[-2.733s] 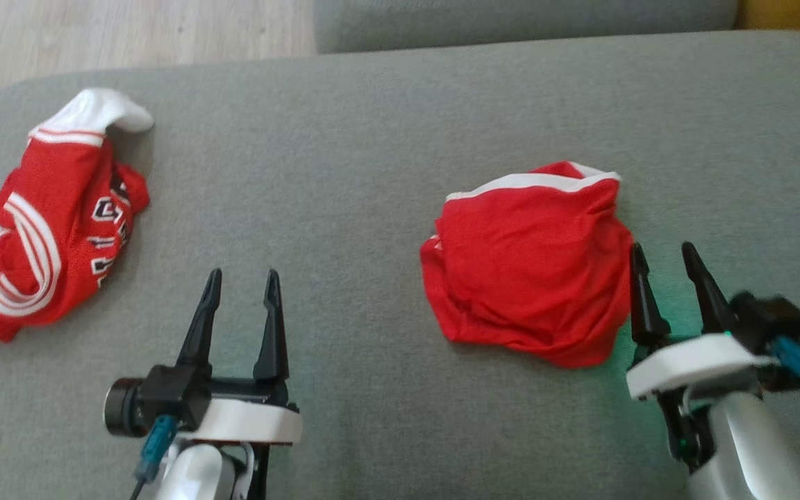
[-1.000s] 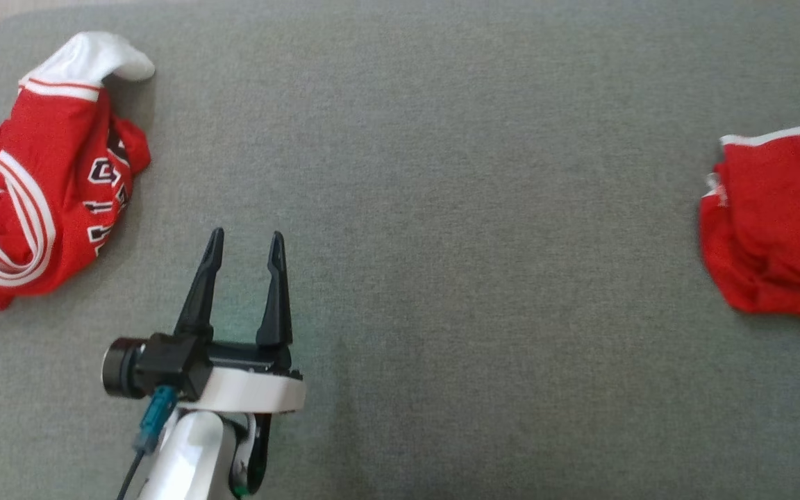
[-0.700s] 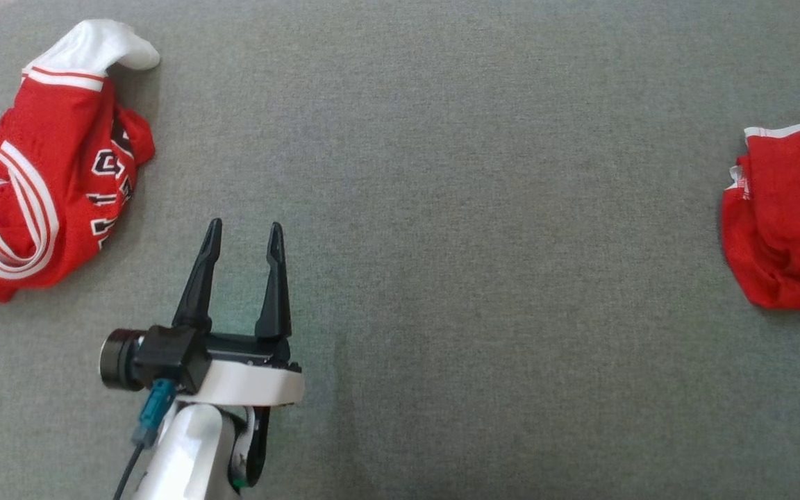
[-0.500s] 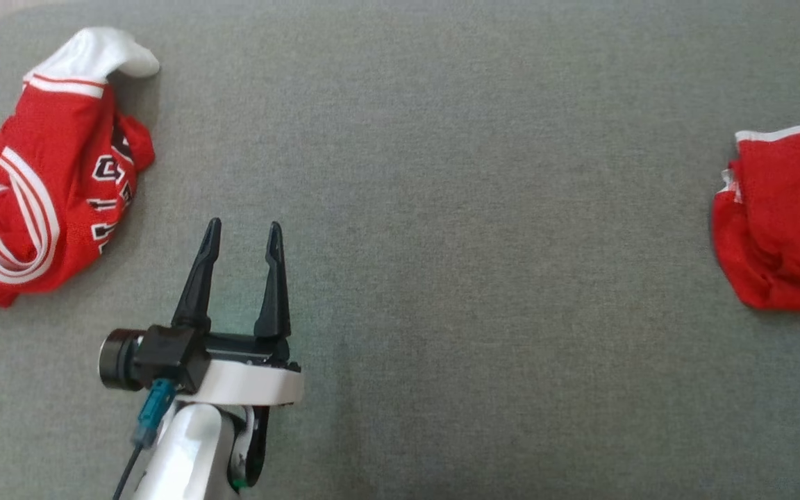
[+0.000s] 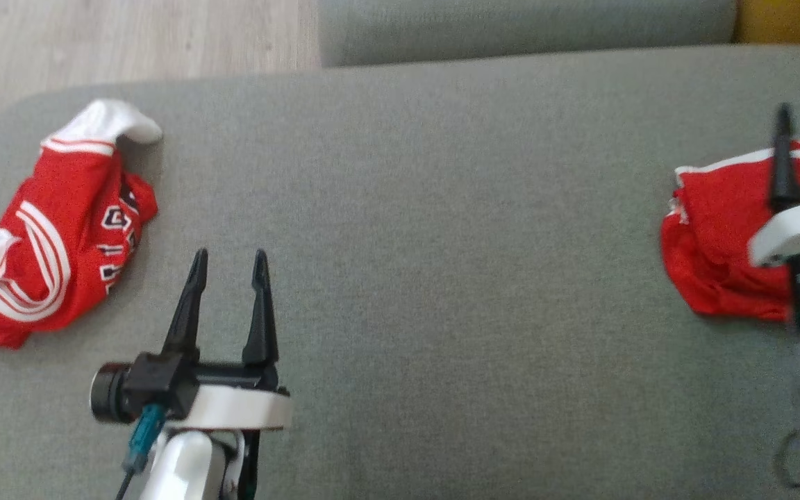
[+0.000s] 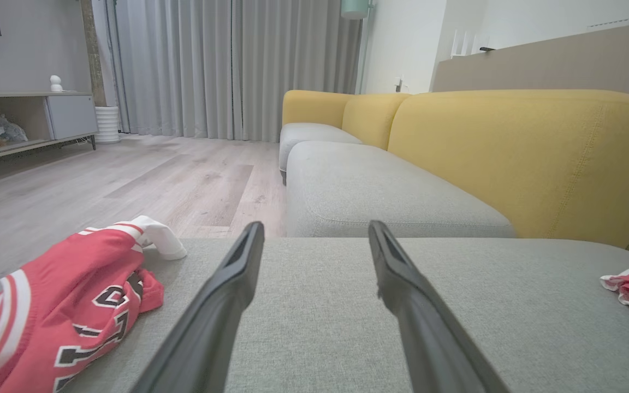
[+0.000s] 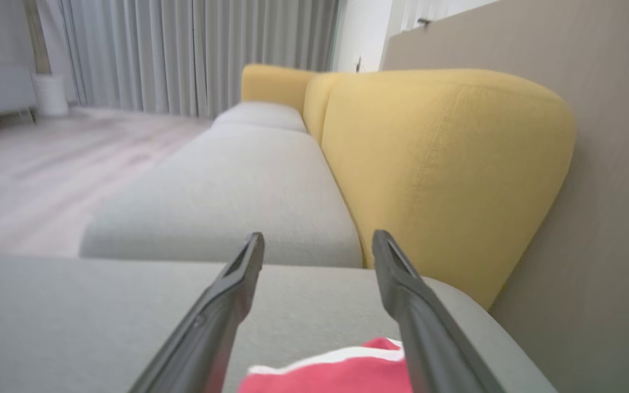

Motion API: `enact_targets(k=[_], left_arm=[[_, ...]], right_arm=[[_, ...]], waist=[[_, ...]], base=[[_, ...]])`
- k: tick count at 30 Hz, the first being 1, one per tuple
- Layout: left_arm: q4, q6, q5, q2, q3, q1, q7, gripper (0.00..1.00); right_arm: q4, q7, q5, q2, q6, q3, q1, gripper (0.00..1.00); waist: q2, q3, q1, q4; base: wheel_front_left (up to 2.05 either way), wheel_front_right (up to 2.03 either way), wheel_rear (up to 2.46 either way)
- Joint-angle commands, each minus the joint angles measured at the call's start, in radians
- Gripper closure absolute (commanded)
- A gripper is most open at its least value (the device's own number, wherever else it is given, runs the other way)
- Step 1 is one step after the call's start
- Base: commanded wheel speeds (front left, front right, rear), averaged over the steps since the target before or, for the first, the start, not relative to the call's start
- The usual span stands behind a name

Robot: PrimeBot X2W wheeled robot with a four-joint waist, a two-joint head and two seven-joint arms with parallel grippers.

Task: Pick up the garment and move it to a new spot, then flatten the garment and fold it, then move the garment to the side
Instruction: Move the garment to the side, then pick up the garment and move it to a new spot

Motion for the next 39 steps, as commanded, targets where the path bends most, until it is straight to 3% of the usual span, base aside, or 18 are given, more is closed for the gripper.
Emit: enact_targets(k=[1, 2, 3, 8, 16, 21, 39], left_arm=[[-0.035, 0.007, -0.008, 0.003, 0.046, 0.004, -0.009, 0.00], [-0.038, 0.008, -0.010, 0.003, 0.053, 0.023, -0.009, 0.00], [-0.041, 0.008, -0.011, 0.003, 0.057, 0.032, -0.009, 0.00], [-0.049, 0.006, -0.002, 0.006, 0.061, 0.072, -0.009, 0.00], [-0.060, 0.002, -0.007, 0.005, 0.082, 0.124, -0.009, 0.00], [-0.064, -0.002, -0.009, 0.003, 0.093, 0.152, -0.009, 0.00], [-0.066, 0.005, -0.029, 0.003, 0.100, 0.168, -0.009, 0.00]], right_arm=[[-0.105, -0.011, 0.022, 0.053, -0.001, 0.013, 0.031, 0.00], [-0.189, -0.008, 0.040, 0.117, -0.001, 0.021, 0.065, 0.00], [-0.229, -0.005, 0.047, 0.141, -0.001, 0.031, 0.082, 0.00], [-0.376, -0.007, 0.101, 0.201, -0.001, 0.093, 0.196, 0.00], [-0.380, -0.095, 0.264, 0.206, -0.001, 0.184, 0.406, 0.00], [-0.363, -0.119, 0.281, 0.206, -0.001, 0.216, 0.491, 0.00], [-0.391, -0.123, 0.292, 0.207, -0.001, 0.228, 0.523, 0.00]], waist=[[0.0000, -0.056, 0.0001, -0.010], [0.0000, -0.078, 0.0001, -0.011], [0.0000, -0.087, 0.0001, -0.011], [0.0000, -0.126, 0.0001, -0.007], [0.0000, -0.147, 0.0001, 0.004], [0.0000, -0.150, 0.0001, 0.005], [0.0000, -0.155, 0.0001, 0.025]], base=[[0.00, 0.00, 0.00], [0.00, 0.00, 0.00], [0.00, 0.00, 0.00], [0.00, 0.00, 0.00], [0.00, 0.00, 0.00], [0.00, 0.00, 0.00], [0.00, 0.00, 0.00]])
